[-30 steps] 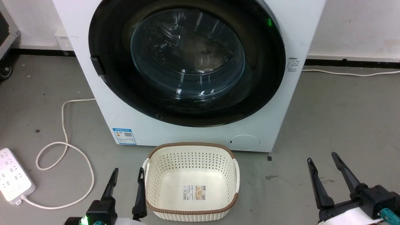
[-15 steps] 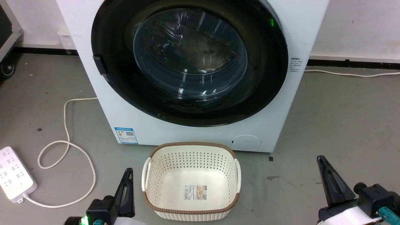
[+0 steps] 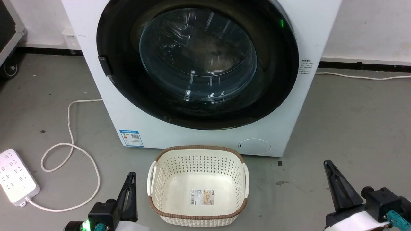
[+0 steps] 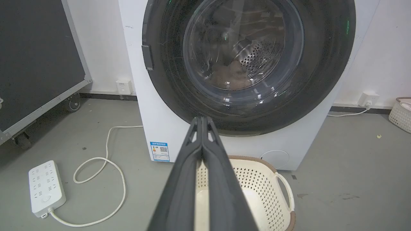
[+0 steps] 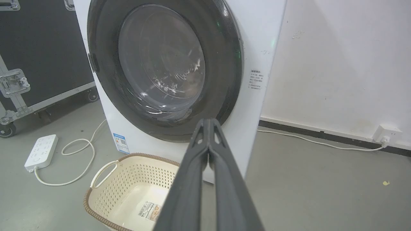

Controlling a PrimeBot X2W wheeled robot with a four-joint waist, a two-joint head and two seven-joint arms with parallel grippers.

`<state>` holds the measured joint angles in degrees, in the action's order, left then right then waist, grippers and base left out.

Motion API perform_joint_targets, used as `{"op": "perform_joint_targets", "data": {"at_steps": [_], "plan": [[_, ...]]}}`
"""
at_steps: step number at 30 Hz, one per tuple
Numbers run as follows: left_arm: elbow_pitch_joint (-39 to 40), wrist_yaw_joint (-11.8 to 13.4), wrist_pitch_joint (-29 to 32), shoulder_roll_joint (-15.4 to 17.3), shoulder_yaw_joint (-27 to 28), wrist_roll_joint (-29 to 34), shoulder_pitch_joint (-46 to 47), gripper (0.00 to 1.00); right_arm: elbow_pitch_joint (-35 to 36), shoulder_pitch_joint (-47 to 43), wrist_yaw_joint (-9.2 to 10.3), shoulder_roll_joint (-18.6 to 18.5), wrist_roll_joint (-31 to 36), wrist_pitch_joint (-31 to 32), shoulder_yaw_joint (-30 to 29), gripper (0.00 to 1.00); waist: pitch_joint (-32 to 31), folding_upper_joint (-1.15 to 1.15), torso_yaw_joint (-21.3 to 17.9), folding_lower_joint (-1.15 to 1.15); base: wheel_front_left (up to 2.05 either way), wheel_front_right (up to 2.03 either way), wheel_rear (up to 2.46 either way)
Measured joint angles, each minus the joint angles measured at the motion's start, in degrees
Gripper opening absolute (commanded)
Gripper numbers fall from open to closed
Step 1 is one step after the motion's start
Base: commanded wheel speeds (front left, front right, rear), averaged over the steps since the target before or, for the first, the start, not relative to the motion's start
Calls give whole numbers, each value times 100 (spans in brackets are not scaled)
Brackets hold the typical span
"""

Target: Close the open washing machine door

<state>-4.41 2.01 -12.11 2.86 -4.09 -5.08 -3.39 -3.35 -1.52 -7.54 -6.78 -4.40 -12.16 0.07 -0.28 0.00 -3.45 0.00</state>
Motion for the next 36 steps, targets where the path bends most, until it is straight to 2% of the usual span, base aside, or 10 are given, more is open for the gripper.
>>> {"op": "perform_joint_targets", "data": {"at_steps": [36], "plan": [[154,-67,464,0,147,197,96,0,105,7,1,140,154,461,-2,0,11,0,135,0,0,0,0]]}}
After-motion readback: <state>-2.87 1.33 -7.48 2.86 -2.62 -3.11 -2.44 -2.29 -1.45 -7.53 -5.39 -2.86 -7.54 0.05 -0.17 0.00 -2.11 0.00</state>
